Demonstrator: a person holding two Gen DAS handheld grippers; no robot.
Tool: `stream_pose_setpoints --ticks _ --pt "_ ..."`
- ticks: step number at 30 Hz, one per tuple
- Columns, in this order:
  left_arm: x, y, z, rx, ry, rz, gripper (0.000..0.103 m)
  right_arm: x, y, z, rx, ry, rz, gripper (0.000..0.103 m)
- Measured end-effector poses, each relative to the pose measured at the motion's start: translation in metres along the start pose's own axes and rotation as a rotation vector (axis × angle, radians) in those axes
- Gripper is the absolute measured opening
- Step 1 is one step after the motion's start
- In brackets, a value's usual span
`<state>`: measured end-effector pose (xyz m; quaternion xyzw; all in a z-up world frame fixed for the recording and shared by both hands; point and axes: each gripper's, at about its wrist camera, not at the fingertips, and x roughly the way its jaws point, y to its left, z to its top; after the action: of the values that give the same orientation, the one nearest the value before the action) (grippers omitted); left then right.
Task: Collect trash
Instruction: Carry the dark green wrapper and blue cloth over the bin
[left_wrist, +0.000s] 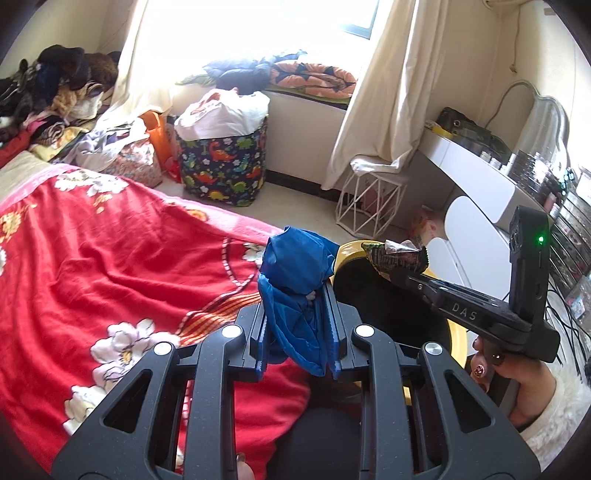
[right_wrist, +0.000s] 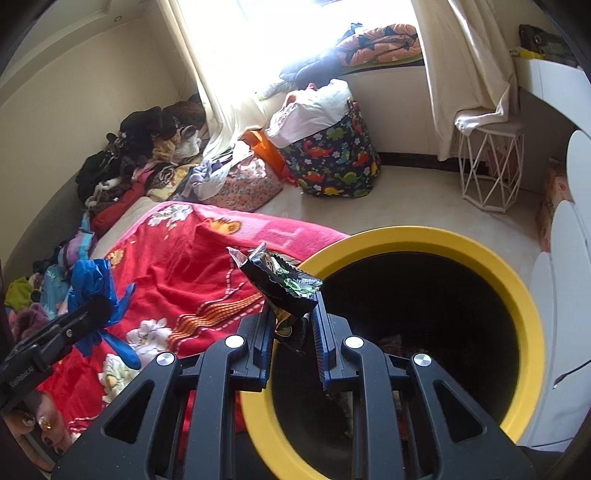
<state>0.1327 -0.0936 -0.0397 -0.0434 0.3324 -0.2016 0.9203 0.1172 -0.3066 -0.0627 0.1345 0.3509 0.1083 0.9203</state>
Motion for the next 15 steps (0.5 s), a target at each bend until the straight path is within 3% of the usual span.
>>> stream_pose_setpoints --ticks 15 --pt "0.014 -0.032 0.009 0.05 0.004 -0.055 0.018 -0.017 -0.036 -0.005 0.054 -0.023 -0.097 0.019"
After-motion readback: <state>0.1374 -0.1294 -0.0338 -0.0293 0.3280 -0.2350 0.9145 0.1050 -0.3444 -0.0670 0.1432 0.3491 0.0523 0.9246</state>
